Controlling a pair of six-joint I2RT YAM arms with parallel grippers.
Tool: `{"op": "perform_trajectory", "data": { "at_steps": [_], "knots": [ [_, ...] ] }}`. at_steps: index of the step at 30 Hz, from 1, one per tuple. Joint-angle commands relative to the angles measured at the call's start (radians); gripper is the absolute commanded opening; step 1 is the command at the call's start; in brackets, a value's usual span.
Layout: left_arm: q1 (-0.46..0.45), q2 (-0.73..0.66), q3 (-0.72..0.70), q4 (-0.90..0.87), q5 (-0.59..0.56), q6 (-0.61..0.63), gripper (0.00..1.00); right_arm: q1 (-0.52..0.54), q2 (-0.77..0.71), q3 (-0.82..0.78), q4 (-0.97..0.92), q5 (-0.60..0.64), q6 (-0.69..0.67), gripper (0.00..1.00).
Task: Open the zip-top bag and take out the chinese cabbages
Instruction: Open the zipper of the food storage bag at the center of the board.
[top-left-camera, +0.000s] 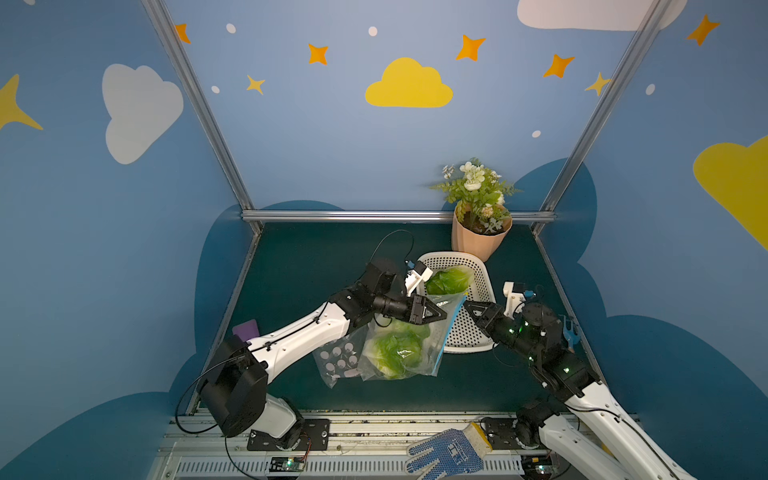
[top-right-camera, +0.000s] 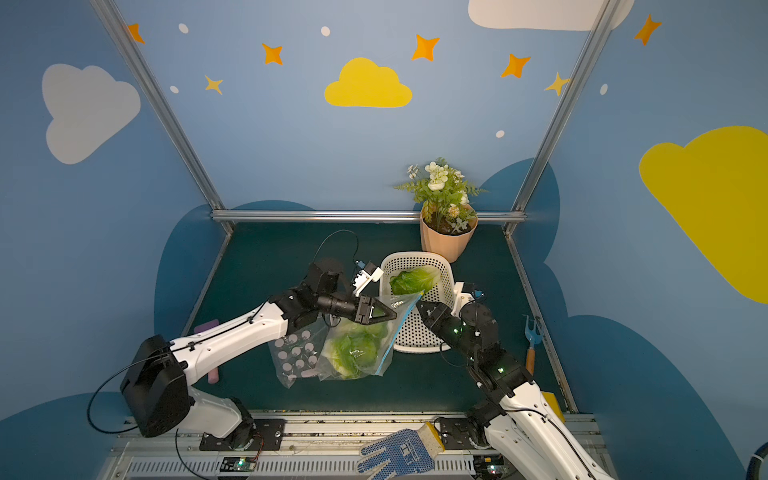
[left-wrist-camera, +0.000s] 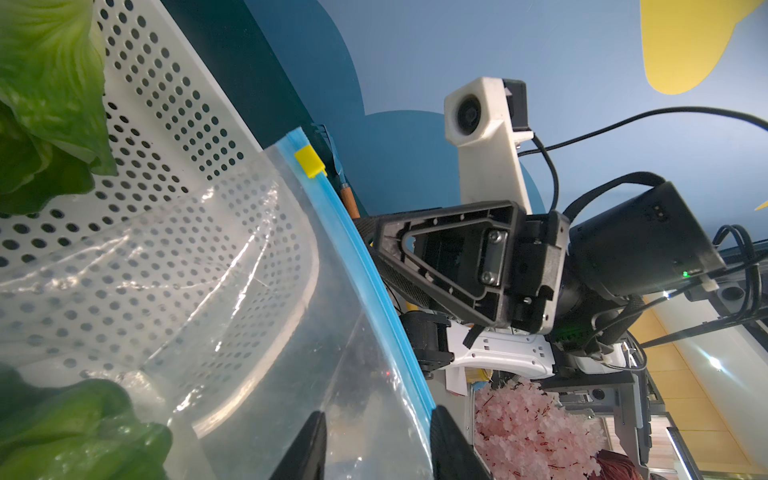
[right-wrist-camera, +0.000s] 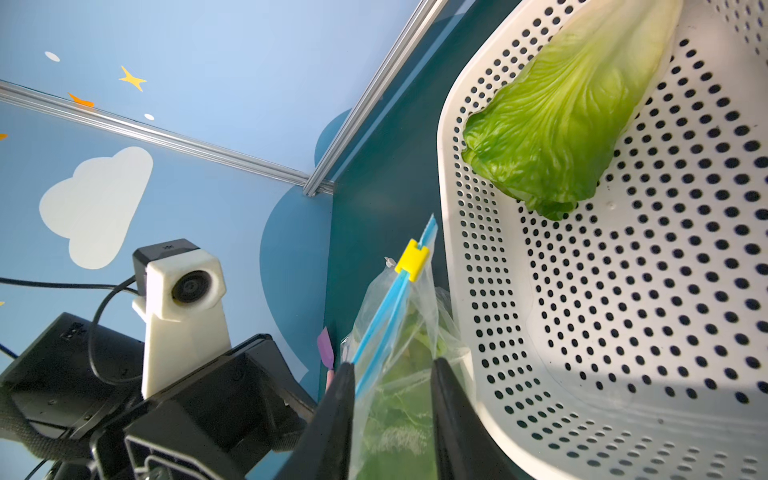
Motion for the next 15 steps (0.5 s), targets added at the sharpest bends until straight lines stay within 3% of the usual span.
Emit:
{"op": "perform_trajectory", "data": {
  "at_steps": [1, 15],
  "knots": [
    [-0.001, -0.016, 0.0, -0.003, 0.004, 0.017, 0.42, -0.006, 0.002, -0.004, 0.03, -0.012, 0.004, 0.31],
    [-0.002, -0.018, -0.002, -0.005, 0.0, 0.019, 0.42, -0.009, 0.02, 0.0, 0.025, -0.038, 0.006, 0.24]
  ]
}}
